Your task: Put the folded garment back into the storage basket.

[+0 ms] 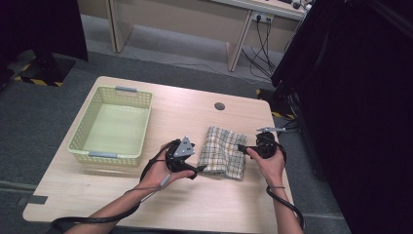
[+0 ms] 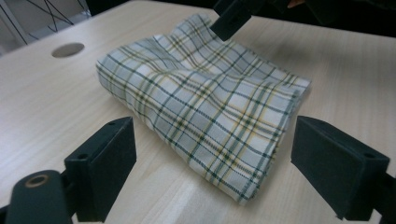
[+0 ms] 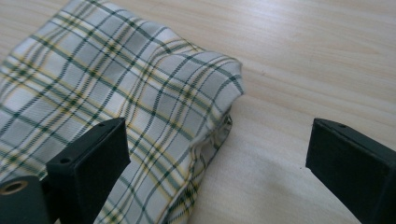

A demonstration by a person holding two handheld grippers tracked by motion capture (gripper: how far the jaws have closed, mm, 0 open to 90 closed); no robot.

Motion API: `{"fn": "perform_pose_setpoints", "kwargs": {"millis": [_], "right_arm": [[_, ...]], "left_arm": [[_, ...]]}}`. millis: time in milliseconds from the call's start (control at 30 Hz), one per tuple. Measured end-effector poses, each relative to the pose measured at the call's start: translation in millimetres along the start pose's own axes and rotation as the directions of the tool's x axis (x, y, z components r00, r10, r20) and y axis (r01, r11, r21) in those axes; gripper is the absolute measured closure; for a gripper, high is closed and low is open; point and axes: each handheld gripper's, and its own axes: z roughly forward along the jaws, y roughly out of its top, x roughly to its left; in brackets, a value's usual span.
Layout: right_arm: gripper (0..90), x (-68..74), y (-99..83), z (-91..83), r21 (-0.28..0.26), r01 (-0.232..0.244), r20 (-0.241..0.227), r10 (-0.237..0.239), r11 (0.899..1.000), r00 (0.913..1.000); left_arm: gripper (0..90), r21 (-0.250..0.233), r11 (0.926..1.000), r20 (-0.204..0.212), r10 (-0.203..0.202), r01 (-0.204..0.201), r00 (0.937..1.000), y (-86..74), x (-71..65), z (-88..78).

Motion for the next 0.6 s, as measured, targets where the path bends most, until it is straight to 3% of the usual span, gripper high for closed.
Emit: {"fn": "perform_pose_setpoints", "kwargs": {"millis": [167, 467, 600], "right_arm": [[7.0, 2.6, 2.7, 15.3, 0.032, 0.007, 0.000, -0.007, 0.999, 1.0000], [7.5, 6.2, 3.6, 29.8, 0.055, 0.017, 0.013, -0.018, 0.998, 0.9998], [8.6, 9.9, 1.8, 35.4, 0.064, 0.024, 0.019, -0.025, 0.998, 0.9995]], "left_arm": [[14.2, 0.029, 0.9990, 0.003, -0.033, 0.032, 0.9995, -5.5, 2.4, 16.4], [17.5, 0.059, 0.9979, -0.011, -0.024, 0.025, 0.9996, -9.2, 3.8, 27.9], [19.4, 0.071, 0.9974, 0.006, -0.014, 0.014, 0.9999, -8.2, -0.2, 36.2]]}}
